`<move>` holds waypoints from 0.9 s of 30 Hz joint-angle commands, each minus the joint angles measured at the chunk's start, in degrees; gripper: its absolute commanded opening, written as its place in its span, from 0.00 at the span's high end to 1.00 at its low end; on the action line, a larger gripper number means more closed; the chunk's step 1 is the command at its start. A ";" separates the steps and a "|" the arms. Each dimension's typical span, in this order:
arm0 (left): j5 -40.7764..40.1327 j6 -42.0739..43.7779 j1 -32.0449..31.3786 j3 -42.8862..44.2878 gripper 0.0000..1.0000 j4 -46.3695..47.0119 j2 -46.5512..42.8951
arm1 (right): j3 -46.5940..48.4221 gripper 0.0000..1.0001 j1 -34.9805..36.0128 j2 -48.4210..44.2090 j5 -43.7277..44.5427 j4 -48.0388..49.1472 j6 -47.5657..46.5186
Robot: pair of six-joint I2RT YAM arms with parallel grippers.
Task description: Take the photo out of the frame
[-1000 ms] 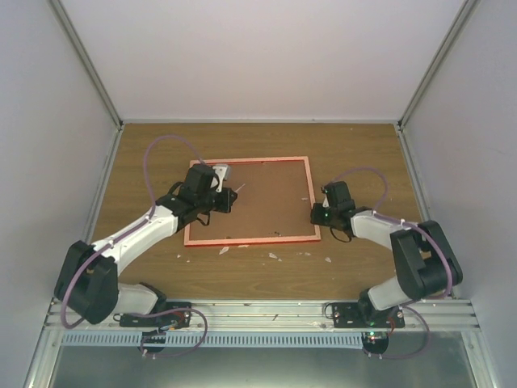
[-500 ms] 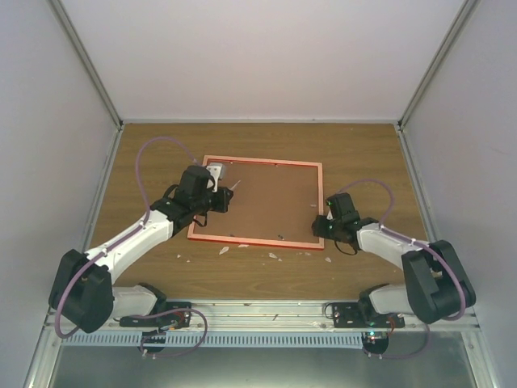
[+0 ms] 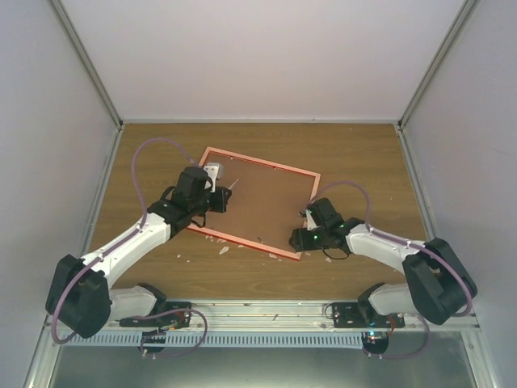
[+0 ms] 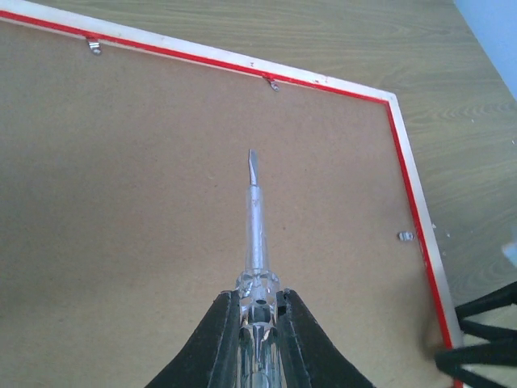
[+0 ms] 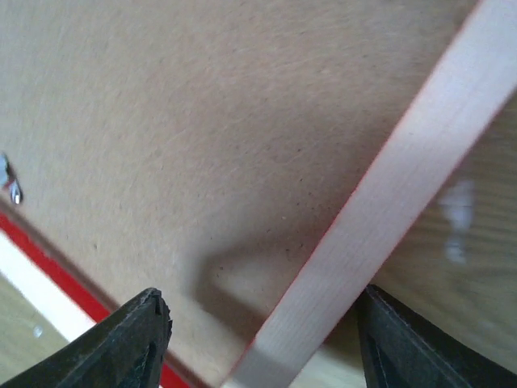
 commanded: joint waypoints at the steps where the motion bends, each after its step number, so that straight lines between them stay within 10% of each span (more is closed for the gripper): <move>1: -1.29 -0.26 0.88 -1.43 1.00 3.83 -2.08 | 3.64 0.34 4.69 3.12 -3.20 -1.45 -2.61; 12: -0.22 -0.28 3.54 -4.12 1.00 3.18 -5.48 | 12.36 0.26 9.88 7.27 -0.18 -5.12 -8.26; 27: 5.06 -0.66 4.28 -4.60 1.00 3.95 -3.88 | 35.12 0.18 -6.45 20.99 3.24 -2.29 -26.56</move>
